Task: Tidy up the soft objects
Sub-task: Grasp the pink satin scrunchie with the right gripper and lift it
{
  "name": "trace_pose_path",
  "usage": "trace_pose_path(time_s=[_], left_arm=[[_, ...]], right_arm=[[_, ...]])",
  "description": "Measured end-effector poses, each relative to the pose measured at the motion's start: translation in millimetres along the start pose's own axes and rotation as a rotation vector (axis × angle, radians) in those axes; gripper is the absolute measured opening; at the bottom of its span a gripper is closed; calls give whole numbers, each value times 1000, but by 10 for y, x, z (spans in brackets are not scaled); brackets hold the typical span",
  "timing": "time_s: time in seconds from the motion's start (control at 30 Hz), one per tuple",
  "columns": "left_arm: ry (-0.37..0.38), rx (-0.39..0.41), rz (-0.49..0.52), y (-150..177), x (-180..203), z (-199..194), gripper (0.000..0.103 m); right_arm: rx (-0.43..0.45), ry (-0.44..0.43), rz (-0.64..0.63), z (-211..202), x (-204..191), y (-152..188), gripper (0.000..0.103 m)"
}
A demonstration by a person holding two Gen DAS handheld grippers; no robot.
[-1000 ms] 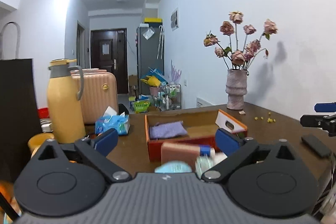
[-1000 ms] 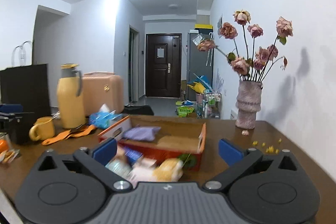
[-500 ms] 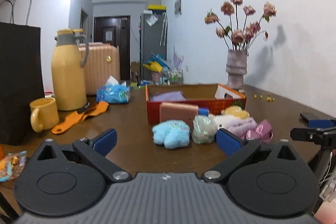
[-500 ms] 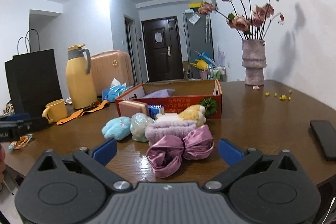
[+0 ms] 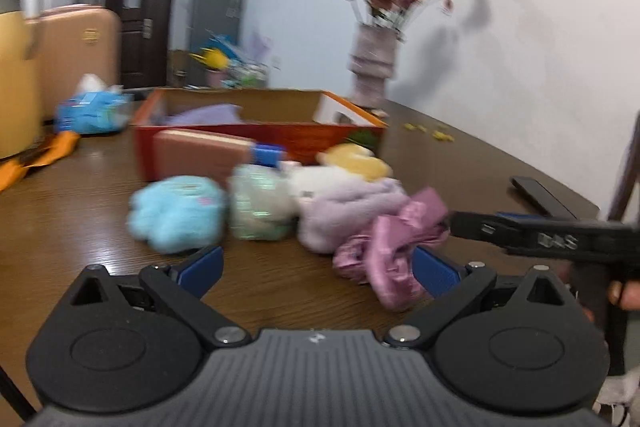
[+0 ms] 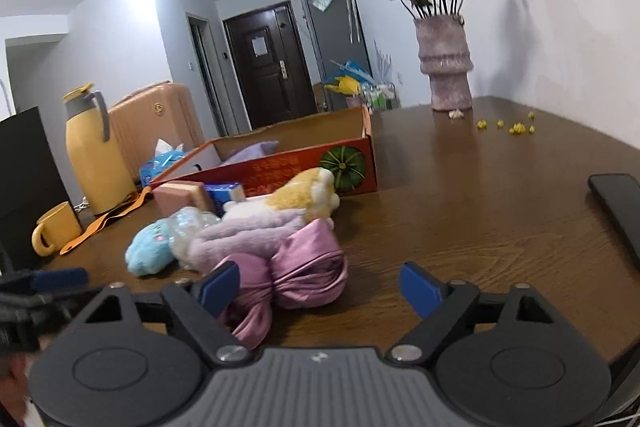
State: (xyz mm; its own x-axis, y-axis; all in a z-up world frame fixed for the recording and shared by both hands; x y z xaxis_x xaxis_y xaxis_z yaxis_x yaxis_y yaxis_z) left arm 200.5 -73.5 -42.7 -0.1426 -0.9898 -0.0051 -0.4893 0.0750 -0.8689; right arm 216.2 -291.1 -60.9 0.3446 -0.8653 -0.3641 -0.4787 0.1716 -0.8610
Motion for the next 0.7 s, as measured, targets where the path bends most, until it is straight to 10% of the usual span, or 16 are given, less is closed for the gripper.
trace_pose_path(time_s=[0.13,0.33,0.7], left_arm=[[71,-34,38,-13,286,226,68],[79,-147,26,134,304,499,23],[134,-140,36,226,310,93,7]], right_arm=[[-22,-29,29,242,158,-65,79],[-59,-131,117,518,228,-37,32],[-57,-115,113,78,-9,178,23]])
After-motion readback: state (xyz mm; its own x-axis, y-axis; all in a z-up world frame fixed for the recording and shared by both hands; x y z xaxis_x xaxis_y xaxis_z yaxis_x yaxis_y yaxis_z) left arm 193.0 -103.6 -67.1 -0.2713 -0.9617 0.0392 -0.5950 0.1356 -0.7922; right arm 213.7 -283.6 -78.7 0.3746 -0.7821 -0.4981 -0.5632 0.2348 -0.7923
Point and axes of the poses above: each gripper's, at about its wrist camera, not at the fingertips, and z roughly the way its jaws point, x to its right, y to its underside, the point moved 5 cm from there along z, roughly the way its jaws point, and after that the axes turned 14 degrees about -y, right-handed, at the moved point
